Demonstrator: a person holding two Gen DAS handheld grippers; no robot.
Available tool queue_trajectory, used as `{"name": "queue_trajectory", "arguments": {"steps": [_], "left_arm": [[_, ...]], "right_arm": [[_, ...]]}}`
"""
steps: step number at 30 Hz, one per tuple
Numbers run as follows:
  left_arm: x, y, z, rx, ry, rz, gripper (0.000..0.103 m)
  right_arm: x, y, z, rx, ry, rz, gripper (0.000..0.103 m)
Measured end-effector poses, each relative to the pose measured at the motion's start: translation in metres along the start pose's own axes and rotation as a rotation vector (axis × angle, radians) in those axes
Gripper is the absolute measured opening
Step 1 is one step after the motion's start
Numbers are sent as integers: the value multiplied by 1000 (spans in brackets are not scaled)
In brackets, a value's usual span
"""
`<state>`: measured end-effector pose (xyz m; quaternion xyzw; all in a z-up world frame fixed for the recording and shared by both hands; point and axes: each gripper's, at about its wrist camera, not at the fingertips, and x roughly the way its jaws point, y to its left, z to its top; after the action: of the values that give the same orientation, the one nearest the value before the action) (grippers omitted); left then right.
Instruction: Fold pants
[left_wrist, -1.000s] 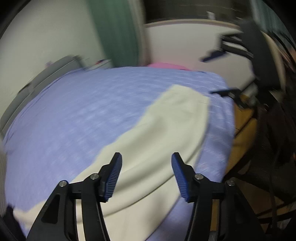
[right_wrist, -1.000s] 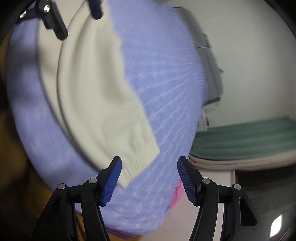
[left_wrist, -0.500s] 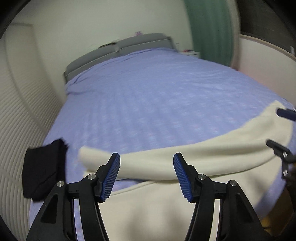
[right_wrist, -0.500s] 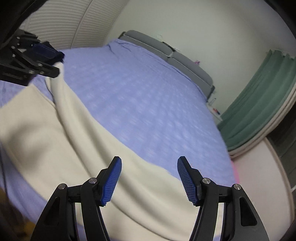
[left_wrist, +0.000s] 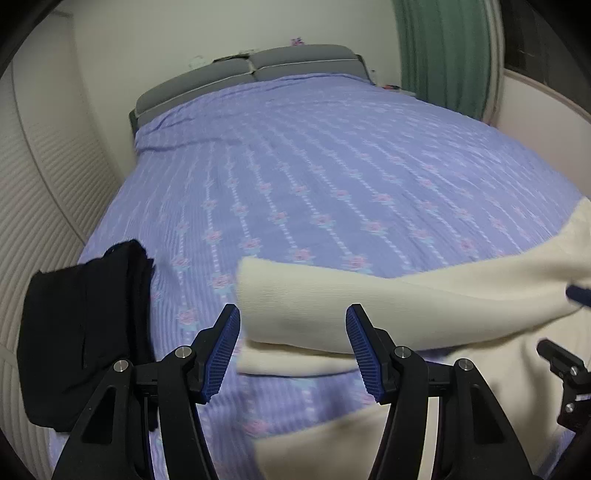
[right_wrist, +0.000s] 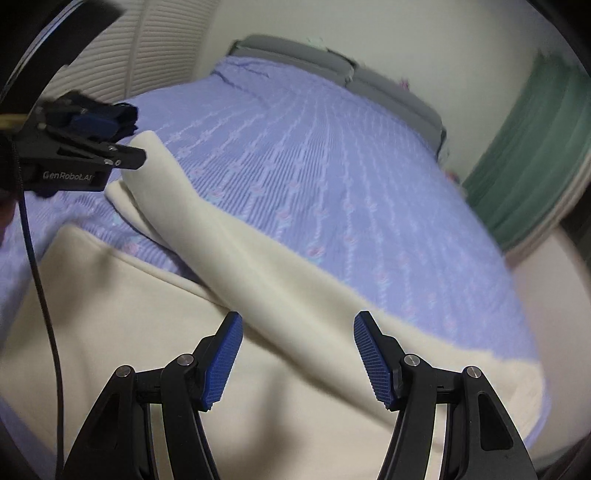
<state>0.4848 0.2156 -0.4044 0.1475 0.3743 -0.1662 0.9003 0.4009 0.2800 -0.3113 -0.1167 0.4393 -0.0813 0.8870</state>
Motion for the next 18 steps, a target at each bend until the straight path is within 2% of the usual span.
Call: {"name": "queue_trajectory", "arguments": {"steps": [3, 6, 12, 14, 17, 18], "left_arm": [[11, 19, 0, -42, 13, -19, 59], [29, 37, 1, -74, 38, -50, 59], [53, 39, -1, -71, 76, -130, 59], [59, 37, -3, -70, 90, -157, 51], [63, 35, -6, -85, 108, -166, 28], [63, 36, -7, -92, 110, -174, 23]], "right_arm": [[11, 1, 2, 165, 58, 50, 63], [21, 0, -1, 262, 93, 52, 63], [28, -7, -6, 437, 128, 52, 63], [29, -8, -9, 488, 136, 53, 63], [28, -9, -11, 523, 151, 59, 63], [27, -8, -11, 521, 153, 60, 63]]}}
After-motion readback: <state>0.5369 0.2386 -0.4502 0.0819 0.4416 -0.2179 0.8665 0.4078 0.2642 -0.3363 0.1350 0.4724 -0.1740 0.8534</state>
